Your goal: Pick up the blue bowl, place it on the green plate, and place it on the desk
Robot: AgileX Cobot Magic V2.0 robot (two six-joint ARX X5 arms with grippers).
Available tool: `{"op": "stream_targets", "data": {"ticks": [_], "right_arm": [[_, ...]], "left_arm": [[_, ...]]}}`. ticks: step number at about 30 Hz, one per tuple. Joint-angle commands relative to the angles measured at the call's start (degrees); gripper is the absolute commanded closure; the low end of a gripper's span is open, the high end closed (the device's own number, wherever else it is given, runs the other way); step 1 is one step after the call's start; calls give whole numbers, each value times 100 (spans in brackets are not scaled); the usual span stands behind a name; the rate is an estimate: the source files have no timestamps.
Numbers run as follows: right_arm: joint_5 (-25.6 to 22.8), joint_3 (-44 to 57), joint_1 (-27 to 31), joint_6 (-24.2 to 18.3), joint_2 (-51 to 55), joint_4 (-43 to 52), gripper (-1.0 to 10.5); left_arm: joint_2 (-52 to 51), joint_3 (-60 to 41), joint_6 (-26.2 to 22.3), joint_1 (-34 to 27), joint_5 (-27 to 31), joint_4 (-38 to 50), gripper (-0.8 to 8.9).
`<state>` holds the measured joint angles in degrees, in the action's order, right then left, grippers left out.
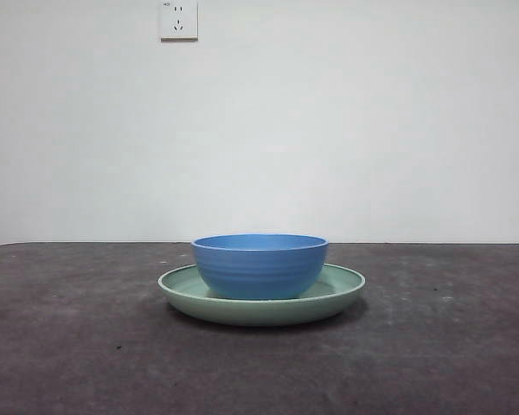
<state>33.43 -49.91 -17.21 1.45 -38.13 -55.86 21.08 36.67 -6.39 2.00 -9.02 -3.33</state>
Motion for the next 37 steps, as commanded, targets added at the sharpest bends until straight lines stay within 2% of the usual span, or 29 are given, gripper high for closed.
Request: {"op": "stream_targets", "data": {"ticks": [1, 9, 16, 23, 30, 37], "right_arm": [[22, -116, -28, -66, -31, 50, 938], [20, -116, -28, -66, -31, 52, 938], [22, -116, -28, -66, -31, 50, 938], [22, -116, -28, -66, -31, 52, 938], [20, -116, -26, -66, -31, 52, 938], [22, -116, -26, -66, -31, 50, 938]], "left_arm": [[-374, -538, -46, -166, 52, -4, 803], [-1338, -2002, 140, -393, 63, 15, 803], [-1851, -2828, 310, -409, 195, -11, 803], [-2092, -3309, 393, -424, 476, -2, 803], [-2092, -3587, 437, -424, 476, -33, 803], [-2092, -3600, 437, -424, 476, -586, 803]]}}
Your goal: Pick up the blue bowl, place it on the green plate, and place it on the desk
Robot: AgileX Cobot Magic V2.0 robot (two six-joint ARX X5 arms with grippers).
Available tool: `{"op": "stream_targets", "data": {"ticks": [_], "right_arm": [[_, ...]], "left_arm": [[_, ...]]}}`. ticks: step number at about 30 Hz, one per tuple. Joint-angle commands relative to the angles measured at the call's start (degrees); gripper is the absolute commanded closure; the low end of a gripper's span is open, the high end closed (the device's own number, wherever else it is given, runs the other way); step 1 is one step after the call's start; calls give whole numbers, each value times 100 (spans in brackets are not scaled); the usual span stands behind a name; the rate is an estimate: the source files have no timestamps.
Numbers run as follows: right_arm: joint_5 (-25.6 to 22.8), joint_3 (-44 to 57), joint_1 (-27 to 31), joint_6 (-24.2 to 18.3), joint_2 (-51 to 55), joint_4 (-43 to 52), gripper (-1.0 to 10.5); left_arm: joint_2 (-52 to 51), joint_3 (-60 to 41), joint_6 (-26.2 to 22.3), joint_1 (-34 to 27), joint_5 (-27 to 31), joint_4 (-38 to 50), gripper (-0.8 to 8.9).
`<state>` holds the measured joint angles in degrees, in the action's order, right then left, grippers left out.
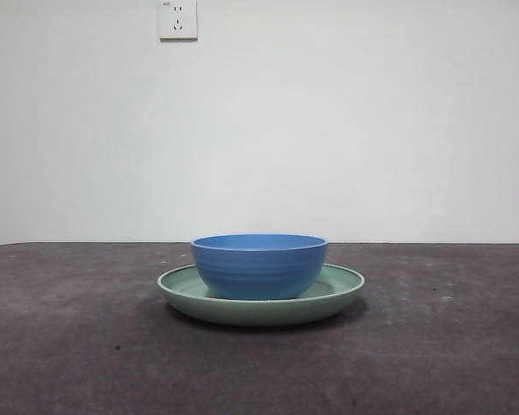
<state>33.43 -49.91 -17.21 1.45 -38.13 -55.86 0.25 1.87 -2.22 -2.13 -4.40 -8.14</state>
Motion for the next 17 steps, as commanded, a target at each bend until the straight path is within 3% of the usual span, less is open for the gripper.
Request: {"op": "stream_targets", "data": {"ticks": [1, 5, 17], "right_arm": [[22, -116, -26, -66, -31, 50, 938], [20, -116, -26, -66, -31, 52, 938], [22, -116, -26, -66, -31, 50, 938]], "left_arm": [[-9, -120, 42, -11, 15, -212, 803], [-9, -118, 345, -11, 15, -251, 803], [-9, -118, 356, -11, 13, -254, 803]]}}
